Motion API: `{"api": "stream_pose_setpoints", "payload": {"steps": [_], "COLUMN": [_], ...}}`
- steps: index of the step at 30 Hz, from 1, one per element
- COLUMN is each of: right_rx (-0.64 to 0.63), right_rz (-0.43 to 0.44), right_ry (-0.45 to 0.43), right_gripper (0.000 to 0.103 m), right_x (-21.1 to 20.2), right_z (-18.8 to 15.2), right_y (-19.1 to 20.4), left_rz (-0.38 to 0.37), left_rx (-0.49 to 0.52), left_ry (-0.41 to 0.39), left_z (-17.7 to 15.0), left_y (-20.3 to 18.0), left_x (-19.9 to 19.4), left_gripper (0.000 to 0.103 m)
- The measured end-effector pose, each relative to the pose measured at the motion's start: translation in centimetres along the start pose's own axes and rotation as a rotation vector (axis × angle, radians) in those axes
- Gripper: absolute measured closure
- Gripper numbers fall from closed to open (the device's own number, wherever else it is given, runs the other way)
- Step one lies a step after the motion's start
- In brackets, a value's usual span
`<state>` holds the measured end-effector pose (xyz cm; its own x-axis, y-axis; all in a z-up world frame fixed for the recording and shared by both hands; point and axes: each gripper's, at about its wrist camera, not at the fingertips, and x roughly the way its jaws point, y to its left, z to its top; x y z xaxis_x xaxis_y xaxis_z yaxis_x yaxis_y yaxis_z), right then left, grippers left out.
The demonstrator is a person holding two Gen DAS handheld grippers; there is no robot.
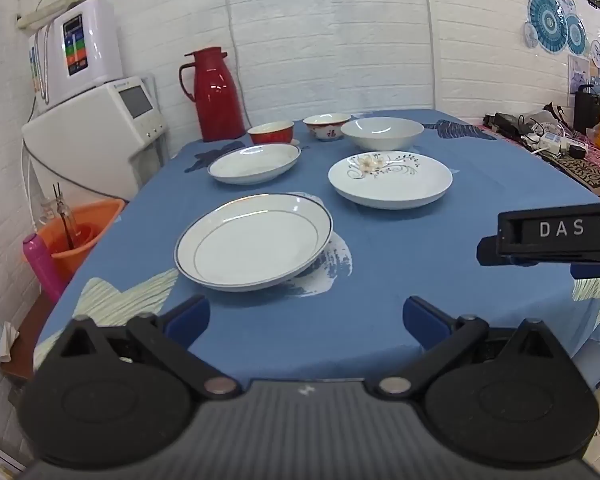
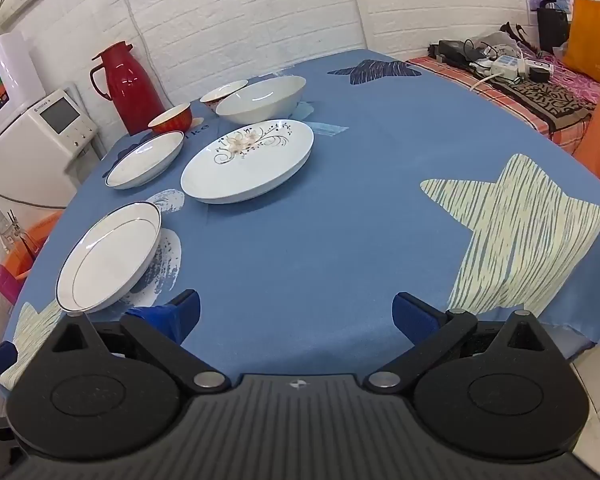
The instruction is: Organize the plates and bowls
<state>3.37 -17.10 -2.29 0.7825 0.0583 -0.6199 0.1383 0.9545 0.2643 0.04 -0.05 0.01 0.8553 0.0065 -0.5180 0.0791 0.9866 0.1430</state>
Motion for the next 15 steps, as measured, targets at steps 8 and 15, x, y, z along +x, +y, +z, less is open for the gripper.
{"api": "stream_pose_setpoints", "payload": {"steps": [8, 15], "right_rx": [-0.011, -0.007], "right_rz": [-0.002, 0.015], "right_ry": [0.011, -0.003], "right_gripper": [0.013, 0.013], "right_x": [-0.13, -0.13], "right_z": [0.04, -0.39], "right_y": [0.35, 0.03], "left_rz": [-0.008, -0.005], "left_rx": [-0.011, -0.032], "left_ry": [0.009, 0.013], "left_z": [-0.47, -0.44], "left_y": [0.11, 0.57], "left_x": [0.62, 0.41], "left_gripper": [0.000, 0.000]}}
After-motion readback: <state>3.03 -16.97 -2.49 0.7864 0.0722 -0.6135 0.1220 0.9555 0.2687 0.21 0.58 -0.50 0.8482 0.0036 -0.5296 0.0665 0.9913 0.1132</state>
